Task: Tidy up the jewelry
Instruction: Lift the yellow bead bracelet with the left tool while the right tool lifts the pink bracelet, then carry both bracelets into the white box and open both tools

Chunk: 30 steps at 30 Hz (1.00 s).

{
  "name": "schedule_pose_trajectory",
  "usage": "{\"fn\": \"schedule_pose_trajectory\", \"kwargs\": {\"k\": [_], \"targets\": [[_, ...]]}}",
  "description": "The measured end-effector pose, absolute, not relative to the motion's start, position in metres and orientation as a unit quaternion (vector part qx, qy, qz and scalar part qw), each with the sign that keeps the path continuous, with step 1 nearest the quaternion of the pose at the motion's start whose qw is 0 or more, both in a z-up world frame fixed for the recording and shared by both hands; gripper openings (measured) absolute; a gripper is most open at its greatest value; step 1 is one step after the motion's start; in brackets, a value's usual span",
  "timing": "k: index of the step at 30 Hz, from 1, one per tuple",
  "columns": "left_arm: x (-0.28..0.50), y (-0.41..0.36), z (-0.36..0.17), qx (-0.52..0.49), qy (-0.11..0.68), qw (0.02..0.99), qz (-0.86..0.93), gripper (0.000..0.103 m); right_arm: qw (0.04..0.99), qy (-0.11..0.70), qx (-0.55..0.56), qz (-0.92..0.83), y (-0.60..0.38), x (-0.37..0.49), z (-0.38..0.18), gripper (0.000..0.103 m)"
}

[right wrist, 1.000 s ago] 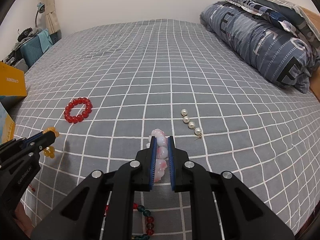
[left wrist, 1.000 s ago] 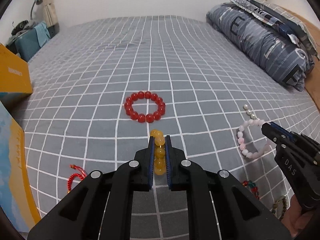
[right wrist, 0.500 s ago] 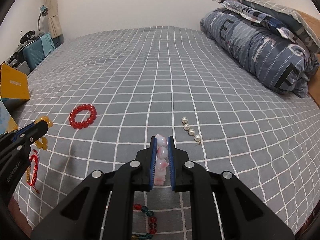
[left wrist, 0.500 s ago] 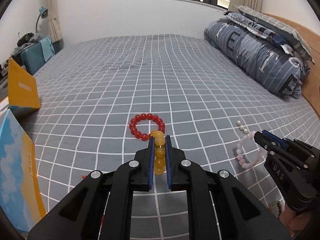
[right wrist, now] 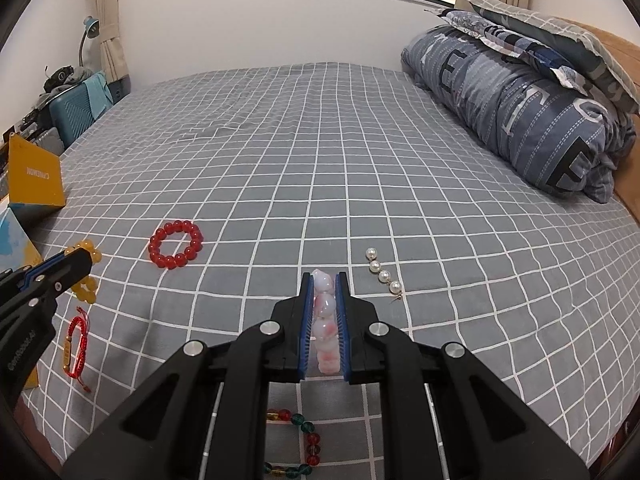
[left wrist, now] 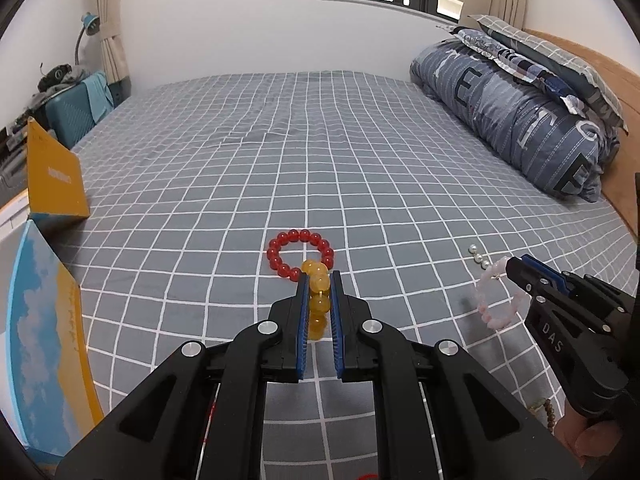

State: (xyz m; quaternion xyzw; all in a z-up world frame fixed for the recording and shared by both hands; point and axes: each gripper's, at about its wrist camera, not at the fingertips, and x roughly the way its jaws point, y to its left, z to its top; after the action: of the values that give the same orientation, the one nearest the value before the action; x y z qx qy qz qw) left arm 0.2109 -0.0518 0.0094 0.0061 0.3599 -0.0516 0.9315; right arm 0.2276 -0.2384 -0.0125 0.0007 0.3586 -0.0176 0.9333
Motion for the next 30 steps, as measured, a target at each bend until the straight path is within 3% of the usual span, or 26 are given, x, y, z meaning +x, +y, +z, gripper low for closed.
{"fn": "schedule_pose_trajectory", "kwargs": {"k": [15,30], "targets": [[0.199,-0.003,0.043,-0.018,0.365,0.930,-0.035,0.009,0.938,0.347,0.011,0.012,-0.202,0.222,0.033,0.011],[0.133,0.152,0.118,-0.049,0.347,0.933,0.076,0.009,0.947,0.303,-0.041,0.101,-0.058,0.194,0.107,0.011]]}}
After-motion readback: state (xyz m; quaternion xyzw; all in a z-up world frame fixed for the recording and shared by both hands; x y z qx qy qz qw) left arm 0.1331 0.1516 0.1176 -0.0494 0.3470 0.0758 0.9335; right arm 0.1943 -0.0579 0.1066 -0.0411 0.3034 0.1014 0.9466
